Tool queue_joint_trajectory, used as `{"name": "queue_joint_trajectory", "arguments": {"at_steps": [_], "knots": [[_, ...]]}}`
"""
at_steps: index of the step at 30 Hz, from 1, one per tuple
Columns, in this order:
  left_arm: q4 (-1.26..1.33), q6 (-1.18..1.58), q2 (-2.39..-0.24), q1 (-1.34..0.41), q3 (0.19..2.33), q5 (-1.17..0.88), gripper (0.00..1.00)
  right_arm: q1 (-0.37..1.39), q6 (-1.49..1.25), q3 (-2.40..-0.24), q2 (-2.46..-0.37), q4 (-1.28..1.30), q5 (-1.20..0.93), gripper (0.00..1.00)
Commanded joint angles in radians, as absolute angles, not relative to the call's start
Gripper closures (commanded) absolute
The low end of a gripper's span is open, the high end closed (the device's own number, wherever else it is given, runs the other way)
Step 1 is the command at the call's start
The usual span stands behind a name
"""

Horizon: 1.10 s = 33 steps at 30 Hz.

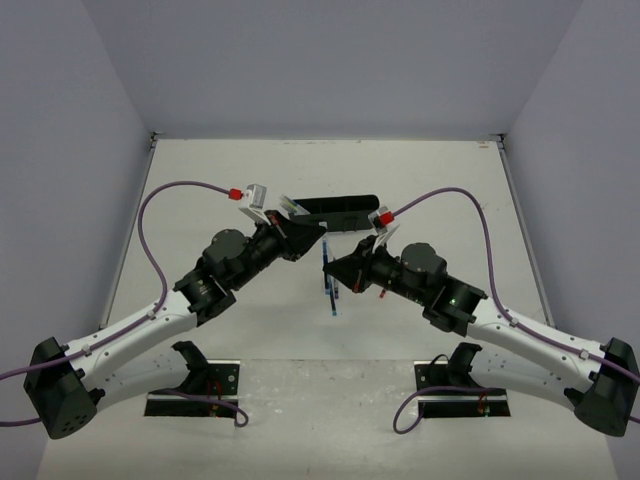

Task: Sort the stationery into containers
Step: Close the pen cap on the pen.

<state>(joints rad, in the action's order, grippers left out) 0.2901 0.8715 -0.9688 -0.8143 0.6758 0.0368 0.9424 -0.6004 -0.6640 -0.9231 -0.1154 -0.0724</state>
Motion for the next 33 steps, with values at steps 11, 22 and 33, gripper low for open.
{"name": "queue_joint_trajectory", "arguments": {"at_steps": [11, 22, 33], "knots": [[0.318, 0.8, -0.963, -0.817, 0.729, 0.054, 1.0, 0.943, -0.582, -0.675, -0.932, -0.102, -0.072, 1.0], [0.317, 0.785, -0.962, -0.818, 0.744, 0.069, 1.0, 0.943, -0.587, -0.672, -0.95, -0.105, -0.074, 1.0], [0.33, 0.785, -0.967, -0.818, 0.723, 0.064, 1.0, 0.939, -0.58, -0.686, -0.937, -0.093, -0.058, 1.0]]}}
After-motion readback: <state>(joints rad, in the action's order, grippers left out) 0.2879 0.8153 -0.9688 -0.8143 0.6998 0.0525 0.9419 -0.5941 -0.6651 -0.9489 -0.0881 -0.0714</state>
